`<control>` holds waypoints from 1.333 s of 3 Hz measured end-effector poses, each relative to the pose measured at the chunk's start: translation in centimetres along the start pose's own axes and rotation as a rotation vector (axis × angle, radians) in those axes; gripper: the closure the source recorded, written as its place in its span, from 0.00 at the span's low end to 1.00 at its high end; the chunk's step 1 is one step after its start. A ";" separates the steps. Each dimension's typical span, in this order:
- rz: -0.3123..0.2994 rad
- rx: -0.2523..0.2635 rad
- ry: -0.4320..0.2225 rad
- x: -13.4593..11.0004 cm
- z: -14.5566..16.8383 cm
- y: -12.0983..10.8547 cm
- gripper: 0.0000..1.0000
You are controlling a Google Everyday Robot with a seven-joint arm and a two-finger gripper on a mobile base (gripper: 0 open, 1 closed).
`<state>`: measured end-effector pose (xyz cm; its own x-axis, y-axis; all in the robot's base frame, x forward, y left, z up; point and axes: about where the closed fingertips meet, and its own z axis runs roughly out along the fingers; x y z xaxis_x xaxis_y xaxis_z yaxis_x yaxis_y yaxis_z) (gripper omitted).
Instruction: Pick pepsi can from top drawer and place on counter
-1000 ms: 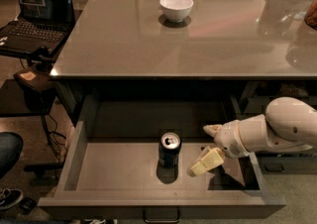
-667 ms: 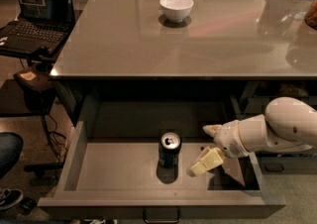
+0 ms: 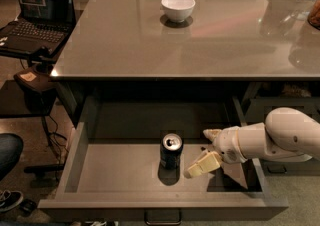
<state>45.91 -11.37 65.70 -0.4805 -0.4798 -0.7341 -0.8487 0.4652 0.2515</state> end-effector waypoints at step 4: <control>-0.038 -0.153 -0.139 -2.4 5.4 4.1 0.00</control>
Offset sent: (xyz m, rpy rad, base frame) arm -0.0447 0.0954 -0.0313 0.1842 -0.0017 0.2625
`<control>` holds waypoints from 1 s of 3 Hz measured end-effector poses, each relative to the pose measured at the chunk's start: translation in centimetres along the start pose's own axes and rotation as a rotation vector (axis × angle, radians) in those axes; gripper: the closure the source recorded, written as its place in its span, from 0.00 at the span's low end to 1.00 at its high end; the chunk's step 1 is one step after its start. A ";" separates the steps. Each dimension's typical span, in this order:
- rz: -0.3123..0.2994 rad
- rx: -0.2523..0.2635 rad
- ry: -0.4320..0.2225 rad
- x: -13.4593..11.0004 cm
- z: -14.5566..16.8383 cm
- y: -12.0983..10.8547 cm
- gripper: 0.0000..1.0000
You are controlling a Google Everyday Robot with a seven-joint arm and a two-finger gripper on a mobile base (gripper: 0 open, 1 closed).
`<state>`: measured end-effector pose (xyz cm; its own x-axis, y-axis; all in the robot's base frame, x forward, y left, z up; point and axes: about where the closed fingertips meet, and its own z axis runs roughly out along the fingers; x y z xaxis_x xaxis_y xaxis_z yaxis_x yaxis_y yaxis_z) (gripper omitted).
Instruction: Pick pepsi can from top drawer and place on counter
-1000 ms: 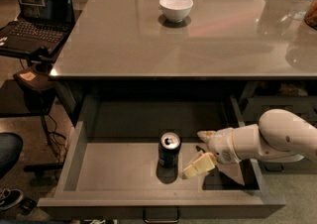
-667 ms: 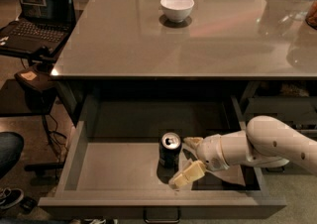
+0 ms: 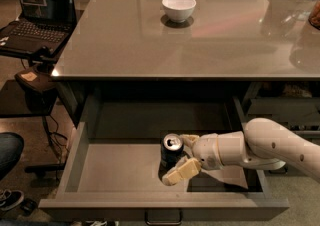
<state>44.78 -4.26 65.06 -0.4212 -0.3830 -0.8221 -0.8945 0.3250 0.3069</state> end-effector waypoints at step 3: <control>0.001 -0.035 0.037 1.1 2.5 0.8 0.19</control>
Offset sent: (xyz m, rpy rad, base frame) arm -0.0176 0.0405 -0.0419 -0.0415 0.0607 0.0788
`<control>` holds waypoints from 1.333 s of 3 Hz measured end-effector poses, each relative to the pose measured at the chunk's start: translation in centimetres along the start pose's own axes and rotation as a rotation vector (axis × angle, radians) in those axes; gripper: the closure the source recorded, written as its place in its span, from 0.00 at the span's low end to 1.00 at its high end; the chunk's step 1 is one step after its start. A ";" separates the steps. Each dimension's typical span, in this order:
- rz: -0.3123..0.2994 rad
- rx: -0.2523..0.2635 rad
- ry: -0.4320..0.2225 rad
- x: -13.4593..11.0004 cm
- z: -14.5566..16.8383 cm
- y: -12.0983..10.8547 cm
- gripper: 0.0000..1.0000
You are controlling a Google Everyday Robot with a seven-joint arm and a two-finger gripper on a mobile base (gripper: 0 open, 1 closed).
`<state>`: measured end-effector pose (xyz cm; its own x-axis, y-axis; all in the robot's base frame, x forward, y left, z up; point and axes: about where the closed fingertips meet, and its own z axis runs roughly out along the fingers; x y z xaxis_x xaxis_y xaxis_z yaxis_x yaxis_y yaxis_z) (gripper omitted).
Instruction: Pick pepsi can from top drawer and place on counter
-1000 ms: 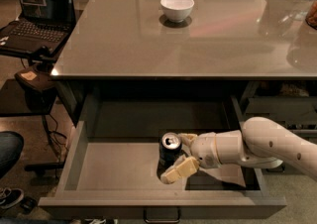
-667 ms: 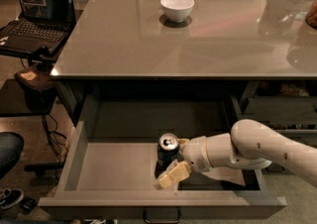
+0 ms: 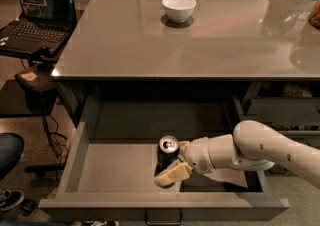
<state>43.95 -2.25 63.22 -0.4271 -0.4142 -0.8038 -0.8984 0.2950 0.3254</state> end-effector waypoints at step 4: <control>-0.047 0.092 -0.019 -1.8 -4.1 0.6 1.00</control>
Offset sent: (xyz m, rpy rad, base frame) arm 0.0000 0.0000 0.0000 0.0000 0.0000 0.0000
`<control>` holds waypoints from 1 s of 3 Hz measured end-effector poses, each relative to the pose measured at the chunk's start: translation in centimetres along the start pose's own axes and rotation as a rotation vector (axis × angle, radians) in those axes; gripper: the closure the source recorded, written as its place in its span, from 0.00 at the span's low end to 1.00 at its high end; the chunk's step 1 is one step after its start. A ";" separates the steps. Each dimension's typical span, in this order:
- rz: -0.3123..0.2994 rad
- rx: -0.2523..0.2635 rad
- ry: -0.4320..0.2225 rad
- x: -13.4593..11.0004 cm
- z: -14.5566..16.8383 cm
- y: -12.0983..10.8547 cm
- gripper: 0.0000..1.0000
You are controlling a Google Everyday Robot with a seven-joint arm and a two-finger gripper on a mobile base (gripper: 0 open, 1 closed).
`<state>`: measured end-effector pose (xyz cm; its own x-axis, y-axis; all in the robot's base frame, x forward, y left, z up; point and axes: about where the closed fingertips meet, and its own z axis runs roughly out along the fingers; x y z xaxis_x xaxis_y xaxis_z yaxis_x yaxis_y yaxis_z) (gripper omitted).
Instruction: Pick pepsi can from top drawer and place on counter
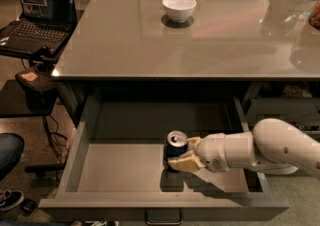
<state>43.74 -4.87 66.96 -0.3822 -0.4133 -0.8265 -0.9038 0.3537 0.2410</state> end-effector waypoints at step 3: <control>-0.209 0.322 -0.124 -14.2 -13.8 1.2 1.00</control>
Offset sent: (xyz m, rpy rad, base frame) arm 0.0318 -0.0937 0.3131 -0.0428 -0.5161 -0.3040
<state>45.39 -10.11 85.99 -0.1521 -0.4065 -0.9009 -0.8456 0.5255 -0.0944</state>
